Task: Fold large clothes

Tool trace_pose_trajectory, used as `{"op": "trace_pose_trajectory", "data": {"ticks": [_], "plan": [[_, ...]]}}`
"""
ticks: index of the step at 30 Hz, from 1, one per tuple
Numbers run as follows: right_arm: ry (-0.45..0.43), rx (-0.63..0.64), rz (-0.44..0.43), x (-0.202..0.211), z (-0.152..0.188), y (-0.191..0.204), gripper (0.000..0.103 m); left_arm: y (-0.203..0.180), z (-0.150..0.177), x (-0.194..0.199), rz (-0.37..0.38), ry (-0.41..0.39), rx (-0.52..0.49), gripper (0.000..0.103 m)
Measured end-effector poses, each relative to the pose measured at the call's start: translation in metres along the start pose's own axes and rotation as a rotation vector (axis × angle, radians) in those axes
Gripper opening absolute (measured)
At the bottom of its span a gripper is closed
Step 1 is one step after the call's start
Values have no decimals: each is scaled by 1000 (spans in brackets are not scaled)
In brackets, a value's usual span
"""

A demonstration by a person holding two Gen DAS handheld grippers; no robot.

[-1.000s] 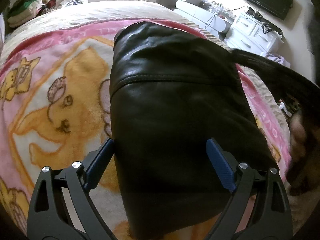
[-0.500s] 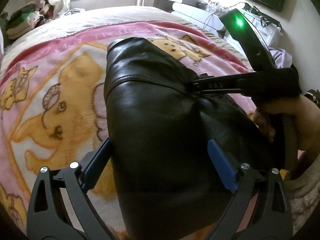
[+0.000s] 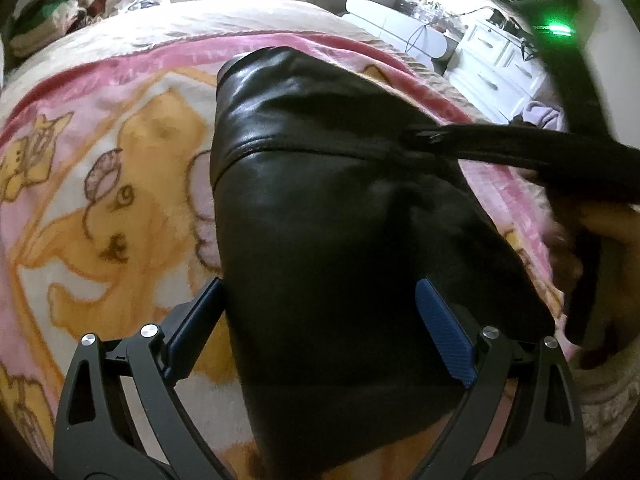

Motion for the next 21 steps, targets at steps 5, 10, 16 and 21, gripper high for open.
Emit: {"op": "trace_pose_trajectory", "data": {"ticks": [5, 10, 16, 21], "plan": [[-92, 22, -42, 64, 25, 10, 54, 2, 7, 22, -5, -38, 7, 88], [-131, 16, -71, 101, 68, 21, 54, 13, 15, 34, -19, -45, 26, 88], [-43, 59, -33, 85, 112, 30, 47, 22, 25, 30, -30, -17, 35, 88], [-9, 41, -1, 66, 125, 25, 51, 20, 31, 34, -30, -13, 46, 88]]}}
Point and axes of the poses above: each gripper's, at about its wrist camera, not at the fingertips, and x roughly against the way its jaws point, y to its left, z to its underside, the point moved 2 cm from there along -x, roughly the way its jaws point, and after that the axes turned 6 degrees about -y, right-handed, at the moved point
